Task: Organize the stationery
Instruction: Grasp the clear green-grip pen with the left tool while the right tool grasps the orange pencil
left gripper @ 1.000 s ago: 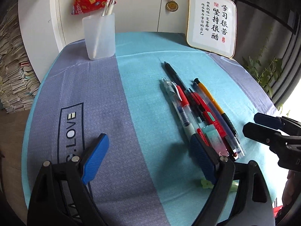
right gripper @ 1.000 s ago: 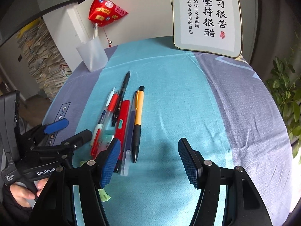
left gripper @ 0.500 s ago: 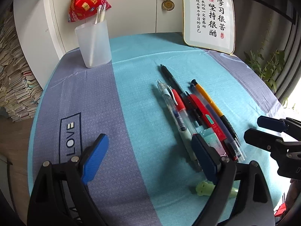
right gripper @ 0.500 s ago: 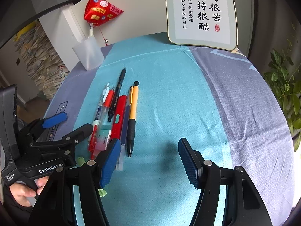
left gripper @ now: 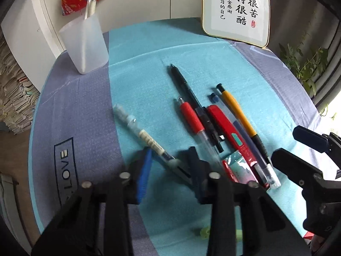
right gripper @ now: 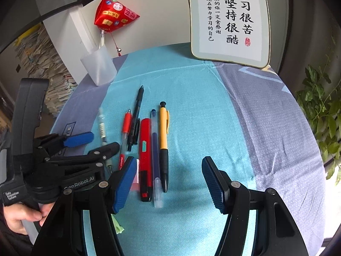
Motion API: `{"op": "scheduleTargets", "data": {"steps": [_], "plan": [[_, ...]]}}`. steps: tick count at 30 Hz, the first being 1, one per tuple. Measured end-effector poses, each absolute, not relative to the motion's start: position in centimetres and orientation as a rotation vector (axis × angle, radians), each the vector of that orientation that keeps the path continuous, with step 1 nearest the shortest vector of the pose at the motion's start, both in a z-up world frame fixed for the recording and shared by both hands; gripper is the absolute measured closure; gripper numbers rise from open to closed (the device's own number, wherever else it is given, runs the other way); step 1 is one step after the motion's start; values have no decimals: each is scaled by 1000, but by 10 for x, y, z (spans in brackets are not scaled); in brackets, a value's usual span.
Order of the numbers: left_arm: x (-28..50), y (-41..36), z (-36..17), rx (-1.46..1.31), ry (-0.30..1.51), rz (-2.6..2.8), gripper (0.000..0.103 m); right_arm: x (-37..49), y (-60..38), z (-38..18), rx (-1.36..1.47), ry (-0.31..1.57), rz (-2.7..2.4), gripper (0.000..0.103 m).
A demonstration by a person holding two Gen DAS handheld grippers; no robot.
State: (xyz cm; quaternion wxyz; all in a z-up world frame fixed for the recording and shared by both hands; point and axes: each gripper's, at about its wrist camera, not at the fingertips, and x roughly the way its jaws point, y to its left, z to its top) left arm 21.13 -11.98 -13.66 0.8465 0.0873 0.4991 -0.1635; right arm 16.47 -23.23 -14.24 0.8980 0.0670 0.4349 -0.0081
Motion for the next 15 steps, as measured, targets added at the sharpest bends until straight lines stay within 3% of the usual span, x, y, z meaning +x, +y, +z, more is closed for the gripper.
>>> {"op": "scheduleTargets", "data": {"steps": [15], "plan": [[186,-74,-129,15,1017,-454,100,194,-244,-162,144,973,7,38]]}}
